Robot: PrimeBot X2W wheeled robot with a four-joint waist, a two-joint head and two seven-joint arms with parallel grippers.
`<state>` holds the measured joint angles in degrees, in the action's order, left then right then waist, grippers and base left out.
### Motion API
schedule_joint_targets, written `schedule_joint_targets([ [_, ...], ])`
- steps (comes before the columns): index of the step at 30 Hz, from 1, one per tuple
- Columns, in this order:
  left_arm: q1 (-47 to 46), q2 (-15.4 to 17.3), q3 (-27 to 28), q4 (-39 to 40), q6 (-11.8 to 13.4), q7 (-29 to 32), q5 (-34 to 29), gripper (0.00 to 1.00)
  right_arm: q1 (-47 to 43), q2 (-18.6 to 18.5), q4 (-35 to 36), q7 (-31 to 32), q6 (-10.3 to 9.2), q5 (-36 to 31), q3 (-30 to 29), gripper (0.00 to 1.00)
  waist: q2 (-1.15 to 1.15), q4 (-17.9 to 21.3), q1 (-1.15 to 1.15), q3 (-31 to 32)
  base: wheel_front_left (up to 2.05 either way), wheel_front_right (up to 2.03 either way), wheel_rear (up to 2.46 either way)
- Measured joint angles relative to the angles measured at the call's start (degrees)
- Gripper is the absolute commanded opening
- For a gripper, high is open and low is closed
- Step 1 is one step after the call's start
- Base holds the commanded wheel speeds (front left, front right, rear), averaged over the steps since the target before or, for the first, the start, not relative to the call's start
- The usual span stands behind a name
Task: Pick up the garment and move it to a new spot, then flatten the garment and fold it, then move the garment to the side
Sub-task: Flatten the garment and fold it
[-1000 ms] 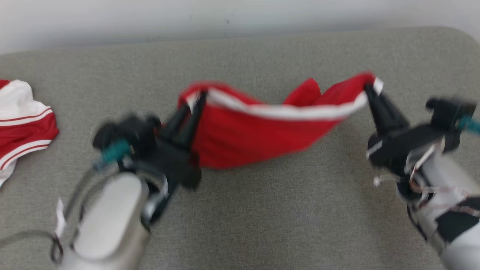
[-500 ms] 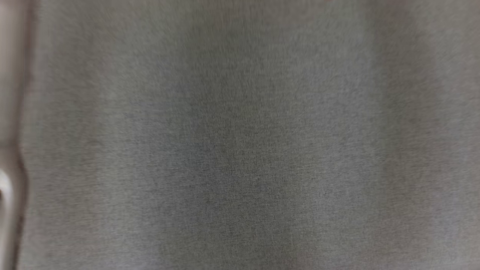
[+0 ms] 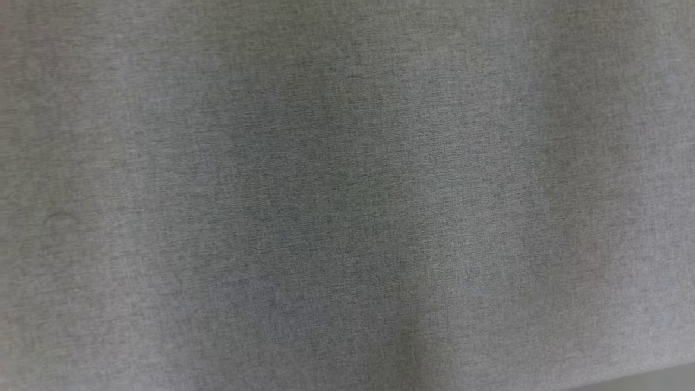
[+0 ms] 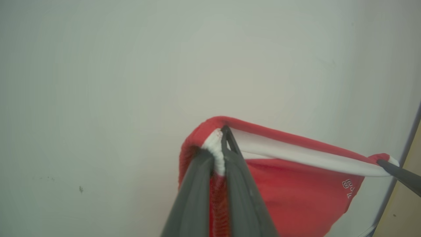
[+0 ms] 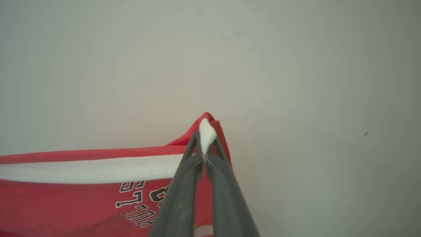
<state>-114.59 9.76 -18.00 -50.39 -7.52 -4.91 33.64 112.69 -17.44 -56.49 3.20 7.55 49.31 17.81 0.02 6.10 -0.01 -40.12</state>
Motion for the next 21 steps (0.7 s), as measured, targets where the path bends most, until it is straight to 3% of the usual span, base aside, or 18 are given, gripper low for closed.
schedule_joint_targets([
  [12, 2.7, -0.1, -5.3, -5.4, 0.0, -3.8, 4.4, 0.00, -3.1, 0.0, -1.3, -1.2, 0.00, 2.2, 3.8, 0.00, -0.01, 1.0, 0.01, -1.2, 0.00, 0.00, 0.00],
  [17, 11.2, -0.5, -6.8, -0.6, 0.0, -7.2, 9.3, 0.00, -12.0, 0.2, 5.3, -3.1, 0.00, 6.4, 5.5, 0.00, -0.01, 1.3, 0.01, -0.2, 0.00, 0.00, 0.00],
  [21, 22.5, 1.3, -8.6, 6.9, 0.0, -9.3, 10.2, 0.00, -23.1, -2.9, 13.7, -4.6, 0.00, 9.7, 7.8, 0.00, -0.02, 1.3, 0.02, 1.6, 0.00, 0.00, 0.00],
])
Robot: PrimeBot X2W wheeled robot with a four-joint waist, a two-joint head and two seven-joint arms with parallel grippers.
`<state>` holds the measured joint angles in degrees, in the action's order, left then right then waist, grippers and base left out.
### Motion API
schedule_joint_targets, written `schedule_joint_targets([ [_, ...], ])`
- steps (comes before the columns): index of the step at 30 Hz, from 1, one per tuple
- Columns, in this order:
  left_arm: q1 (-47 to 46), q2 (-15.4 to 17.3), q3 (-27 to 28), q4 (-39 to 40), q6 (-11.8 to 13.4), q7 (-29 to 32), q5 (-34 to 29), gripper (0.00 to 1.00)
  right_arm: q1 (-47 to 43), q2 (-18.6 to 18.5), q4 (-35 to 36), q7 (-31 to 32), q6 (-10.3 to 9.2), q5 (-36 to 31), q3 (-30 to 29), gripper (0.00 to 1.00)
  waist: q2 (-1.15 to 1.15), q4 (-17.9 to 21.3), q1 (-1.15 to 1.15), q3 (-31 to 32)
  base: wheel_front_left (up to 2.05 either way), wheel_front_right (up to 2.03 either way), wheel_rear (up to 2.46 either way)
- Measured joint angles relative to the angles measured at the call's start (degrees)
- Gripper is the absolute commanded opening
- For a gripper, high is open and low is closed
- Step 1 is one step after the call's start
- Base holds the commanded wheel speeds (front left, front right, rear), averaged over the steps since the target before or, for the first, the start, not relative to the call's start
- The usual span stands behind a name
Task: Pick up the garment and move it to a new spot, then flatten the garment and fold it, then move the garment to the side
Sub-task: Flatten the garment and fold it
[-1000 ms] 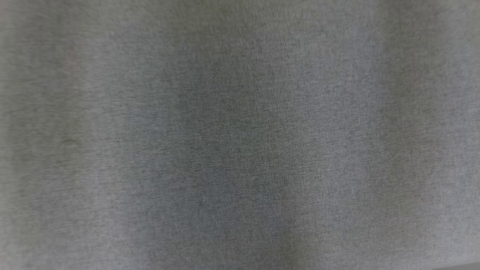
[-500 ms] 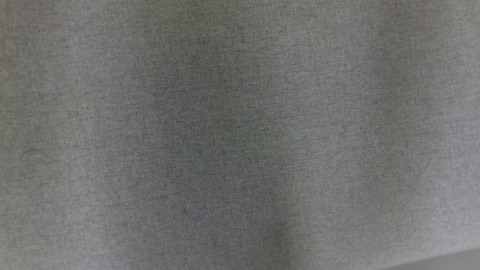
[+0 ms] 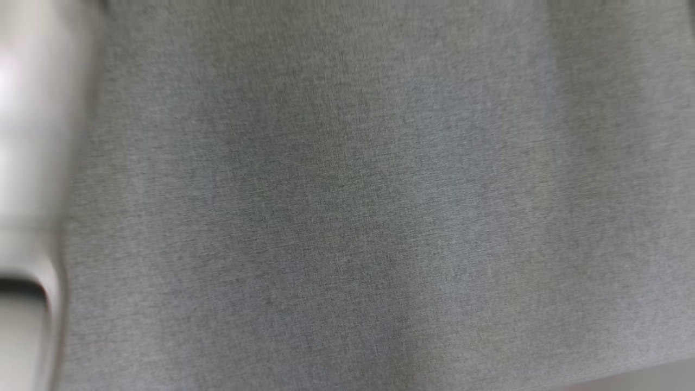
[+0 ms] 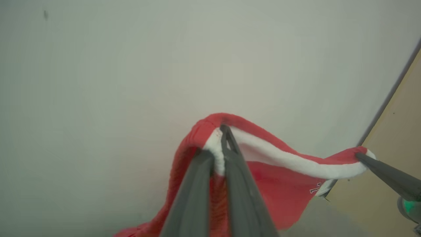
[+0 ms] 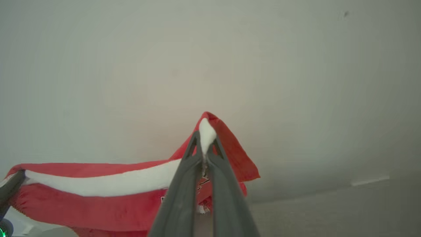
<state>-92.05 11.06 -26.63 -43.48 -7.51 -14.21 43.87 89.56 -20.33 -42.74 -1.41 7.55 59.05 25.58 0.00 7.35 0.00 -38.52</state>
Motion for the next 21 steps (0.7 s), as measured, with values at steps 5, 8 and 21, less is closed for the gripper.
schedule_joint_targets([
  [5, 18.2, 3.1, 0.4, 10.3, 2.0, -0.7, -0.9, 0.00, -18.1, -4.3, 10.3, -2.3, 0.00, 4.4, 1.9, 0.00, 0.00, -0.4, 0.00, 3.3, 0.00, 0.00, 0.00],
  [8, 29.7, 3.5, 1.1, 18.3, 4.7, -0.8, -1.9, 0.00, -27.9, -7.0, 16.0, -3.5, 0.00, 5.8, 2.9, 0.00, -0.01, -0.5, 0.02, 5.7, 0.00, 0.00, 0.00],
  [21, 73.1, 3.1, 4.0, 41.0, 10.5, -0.8, -5.2, 0.00, -68.1, -12.9, 29.7, -6.0, 0.04, 9.3, 1.1, 0.00, -0.01, -0.9, 0.02, 17.2, 0.00, 0.00, 0.00],
])
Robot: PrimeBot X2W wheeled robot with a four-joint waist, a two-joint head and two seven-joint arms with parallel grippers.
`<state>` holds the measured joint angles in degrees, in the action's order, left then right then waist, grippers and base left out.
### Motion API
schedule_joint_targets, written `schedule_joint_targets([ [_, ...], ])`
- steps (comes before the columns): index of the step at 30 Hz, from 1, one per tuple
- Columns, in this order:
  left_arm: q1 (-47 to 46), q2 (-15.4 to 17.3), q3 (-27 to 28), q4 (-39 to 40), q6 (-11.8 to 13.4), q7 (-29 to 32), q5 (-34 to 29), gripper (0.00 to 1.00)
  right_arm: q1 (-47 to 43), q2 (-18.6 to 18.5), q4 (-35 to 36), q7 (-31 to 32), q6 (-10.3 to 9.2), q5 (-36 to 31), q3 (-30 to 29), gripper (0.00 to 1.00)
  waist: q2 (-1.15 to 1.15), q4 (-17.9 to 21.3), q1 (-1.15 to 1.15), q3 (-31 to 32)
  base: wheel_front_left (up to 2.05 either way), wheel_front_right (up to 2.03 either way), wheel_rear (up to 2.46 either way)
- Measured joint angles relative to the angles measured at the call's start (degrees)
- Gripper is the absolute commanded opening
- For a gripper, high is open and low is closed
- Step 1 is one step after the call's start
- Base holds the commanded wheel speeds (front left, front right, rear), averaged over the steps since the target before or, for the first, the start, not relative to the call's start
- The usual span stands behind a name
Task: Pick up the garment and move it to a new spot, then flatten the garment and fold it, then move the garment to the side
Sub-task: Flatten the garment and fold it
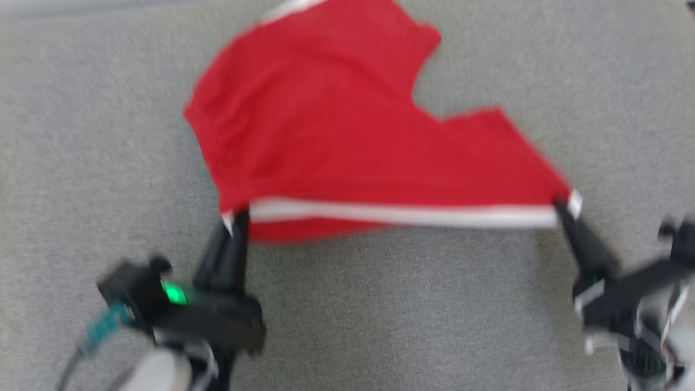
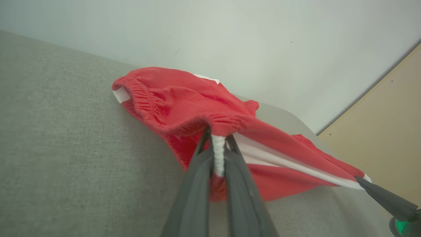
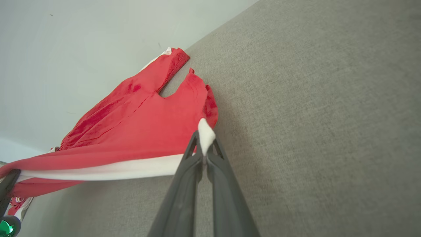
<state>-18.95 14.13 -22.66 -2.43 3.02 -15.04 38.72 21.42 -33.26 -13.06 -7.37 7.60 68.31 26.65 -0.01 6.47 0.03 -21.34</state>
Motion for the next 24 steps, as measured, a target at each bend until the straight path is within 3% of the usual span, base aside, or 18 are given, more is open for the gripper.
schedule_joint_targets([
  [5, 8.8, -1.1, -1.3, 1.7, -0.6, 0.0, -2.4, 0.00, -10.9, 0.5, 3.0, -0.2, -0.01, -0.2, -2.8, 0.00, 0.00, -0.2, 0.00, 3.2, 0.00, 0.00, 0.00],
  [14, 17.5, -2.4, -0.8, 2.1, -2.3, 0.0, -6.5, 0.00, -25.3, 4.8, 9.5, 2.3, -0.02, -2.5, -10.4, 0.00, 0.00, -0.7, -0.01, 6.8, 0.00, 0.00, 0.00],
  [20, 17.2, -4.1, -1.4, 2.6, -4.1, 0.0, -9.4, 0.00, -25.7, 7.9, 13.9, 5.6, -0.03, -5.7, -18.4, 0.00, 0.01, -1.9, -0.02, 7.3, 0.00, 0.00, 0.00],
  [24, 13.9, -5.0, -1.1, 2.4, -5.5, -0.1, -11.0, 0.00, -20.8, 10.7, 14.9, 10.3, -0.03, -7.2, -22.4, 0.00, 0.01, -2.7, -0.02, 7.4, 0.00, 0.00, 0.00],
])
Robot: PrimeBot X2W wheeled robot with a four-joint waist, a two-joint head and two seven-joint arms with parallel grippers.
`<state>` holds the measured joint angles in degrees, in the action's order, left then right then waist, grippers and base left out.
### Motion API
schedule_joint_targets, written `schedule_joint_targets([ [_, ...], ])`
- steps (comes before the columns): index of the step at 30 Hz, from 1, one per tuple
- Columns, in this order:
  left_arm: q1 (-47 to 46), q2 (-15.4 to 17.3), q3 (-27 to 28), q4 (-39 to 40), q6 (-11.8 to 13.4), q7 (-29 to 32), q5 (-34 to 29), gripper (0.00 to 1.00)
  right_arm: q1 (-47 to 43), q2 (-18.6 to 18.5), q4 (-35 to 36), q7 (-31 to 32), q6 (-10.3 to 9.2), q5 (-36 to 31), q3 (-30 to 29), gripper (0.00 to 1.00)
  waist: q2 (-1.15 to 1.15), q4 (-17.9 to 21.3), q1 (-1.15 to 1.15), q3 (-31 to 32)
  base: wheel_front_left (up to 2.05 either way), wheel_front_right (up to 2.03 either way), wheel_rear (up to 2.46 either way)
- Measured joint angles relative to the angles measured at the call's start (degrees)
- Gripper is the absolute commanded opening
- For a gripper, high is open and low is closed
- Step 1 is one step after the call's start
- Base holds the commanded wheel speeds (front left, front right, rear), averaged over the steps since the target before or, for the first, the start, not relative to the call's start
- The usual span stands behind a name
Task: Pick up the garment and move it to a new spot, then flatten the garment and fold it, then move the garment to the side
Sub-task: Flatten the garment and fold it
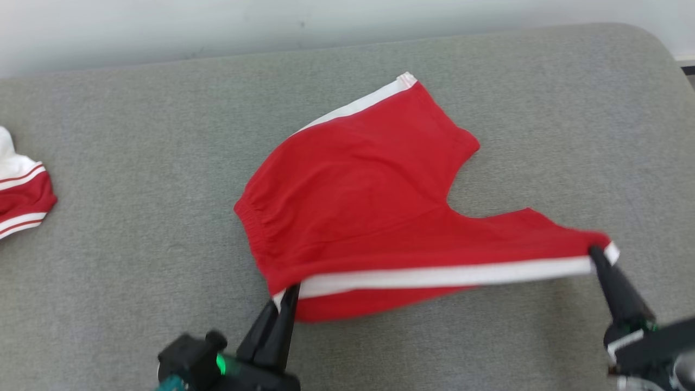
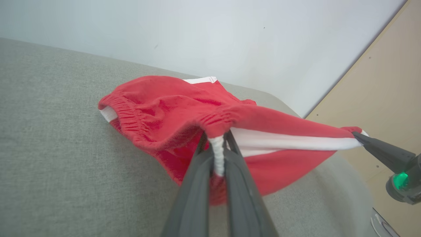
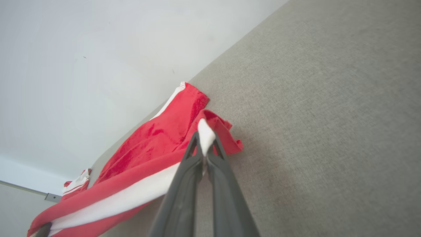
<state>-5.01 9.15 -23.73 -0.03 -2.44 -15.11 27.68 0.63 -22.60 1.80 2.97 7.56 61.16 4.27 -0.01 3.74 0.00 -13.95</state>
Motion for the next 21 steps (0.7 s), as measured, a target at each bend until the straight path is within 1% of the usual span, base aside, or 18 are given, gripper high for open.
schedule_joint_targets([
  [2, -2.3, -0.8, 0.3, -0.7, -0.6, 0.0, -0.3, 0.00, 3.3, 1.5, -0.7, 2.2, 0.00, -0.8, -1.6, 0.00, 0.01, -0.6, 0.00, -0.1, 0.00, 0.00, 0.00],
  [7, -8.6, -2.9, 2.0, -3.5, -1.7, 0.0, -0.7, 0.00, 12.6, 5.0, -3.9, 6.9, -0.01, -3.8, -3.4, 0.00, 0.01, -2.0, -0.01, -0.8, 0.00, 0.00, 0.00],
  [12, -14.6, -4.0, 3.3, -8.1, -2.7, 0.0, -0.7, 0.00, 23.1, 7.7, -11.1, 10.6, -0.01, -7.5, -4.2, 0.00, 0.01, -3.4, -0.01, -2.3, 0.00, 0.00, 0.00],
  [14, -17.3, -4.4, 3.5, -10.2, -3.1, 0.0, -0.7, 0.00, 27.6, 8.3, -14.4, 11.3, -0.01, -9.3, -4.0, 0.00, 0.01, -4.0, -0.02, -3.1, 0.00, 0.00, 0.00],
  [15, -17.3, -4.4, 3.5, -10.2, -3.1, 0.0, -0.7, 0.00, 27.6, 8.3, -14.4, 11.3, -0.01, -9.3, -4.0, 0.00, 0.01, -4.0, -0.02, -3.1, 0.00, 0.00, 0.00],
  [21, -25.0, -5.6, 4.3, -16.4, -3.6, 0.0, -0.3, 0.00, 41.2, 9.9, -25.1, 11.3, -0.01, -13.6, -4.5, 0.00, 0.01, -6.2, -0.02, -5.9, 0.00, 0.00, 0.00],
])
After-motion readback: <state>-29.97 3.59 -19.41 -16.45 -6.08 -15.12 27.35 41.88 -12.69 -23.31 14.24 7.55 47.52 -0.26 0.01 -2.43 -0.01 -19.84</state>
